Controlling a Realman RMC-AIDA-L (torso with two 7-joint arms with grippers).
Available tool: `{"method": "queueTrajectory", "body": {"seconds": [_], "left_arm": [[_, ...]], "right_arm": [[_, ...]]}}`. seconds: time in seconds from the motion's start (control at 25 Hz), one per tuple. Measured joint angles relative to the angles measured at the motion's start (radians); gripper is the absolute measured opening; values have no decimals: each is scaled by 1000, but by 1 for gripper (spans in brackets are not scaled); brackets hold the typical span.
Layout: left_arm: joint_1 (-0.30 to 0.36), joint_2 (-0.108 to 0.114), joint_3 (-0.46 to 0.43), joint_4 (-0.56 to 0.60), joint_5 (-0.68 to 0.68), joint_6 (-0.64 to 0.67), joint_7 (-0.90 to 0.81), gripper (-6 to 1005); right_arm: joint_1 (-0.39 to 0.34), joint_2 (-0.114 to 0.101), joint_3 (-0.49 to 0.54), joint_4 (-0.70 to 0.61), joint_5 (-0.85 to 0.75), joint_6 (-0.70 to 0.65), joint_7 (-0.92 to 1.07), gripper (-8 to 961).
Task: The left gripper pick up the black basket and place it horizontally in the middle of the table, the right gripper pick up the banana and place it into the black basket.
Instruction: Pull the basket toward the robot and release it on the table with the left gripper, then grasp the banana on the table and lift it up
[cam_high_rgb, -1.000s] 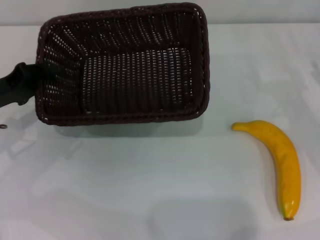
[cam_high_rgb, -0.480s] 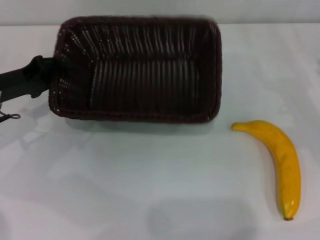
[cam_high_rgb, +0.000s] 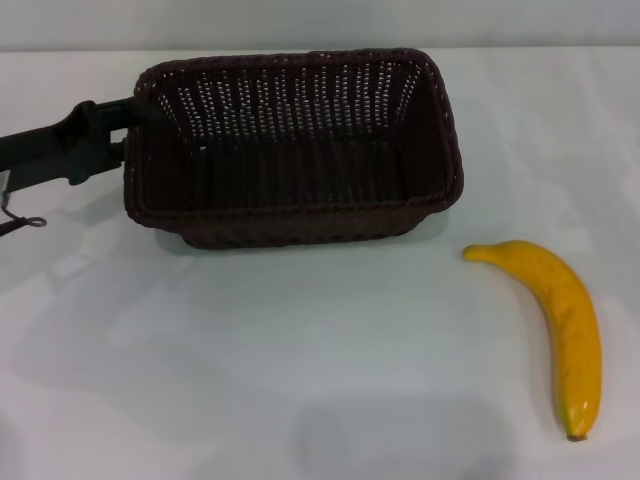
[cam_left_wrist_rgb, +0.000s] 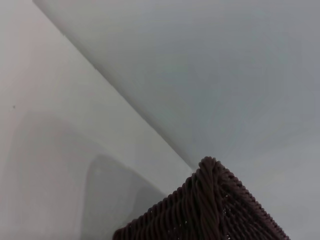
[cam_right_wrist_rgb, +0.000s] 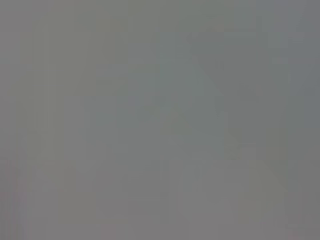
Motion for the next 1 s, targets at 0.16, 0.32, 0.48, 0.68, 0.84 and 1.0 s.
{"method": "queueTrajectory", "body": {"seconds": [0.16, 0.32, 0.48, 0.68, 0.84, 1.0], "left_arm": [[27, -1, 0, 38, -2, -10, 31, 639], [81, -15, -10, 90, -31, -11, 81, 721], [156, -32, -12, 100, -200, -5, 212, 803], [276, -83, -13, 89, -535, 70, 543, 855], [331, -119, -18, 65, -732, 129, 763, 868], [340, -142, -36, -12, -901, 131, 1061, 865]], "right_arm": [[0, 1, 2, 0, 1, 0, -2, 843], [-5, 2, 10, 0, 3, 4, 31, 842], [-24, -9, 5, -6, 0, -3, 218, 842], [-117, -51, -68, -164, -99, -24, 636, 841], [-190, -102, -93, -406, -353, -4, 997, 840], [-213, -123, -95, -697, -705, 73, 1304, 836]]}}
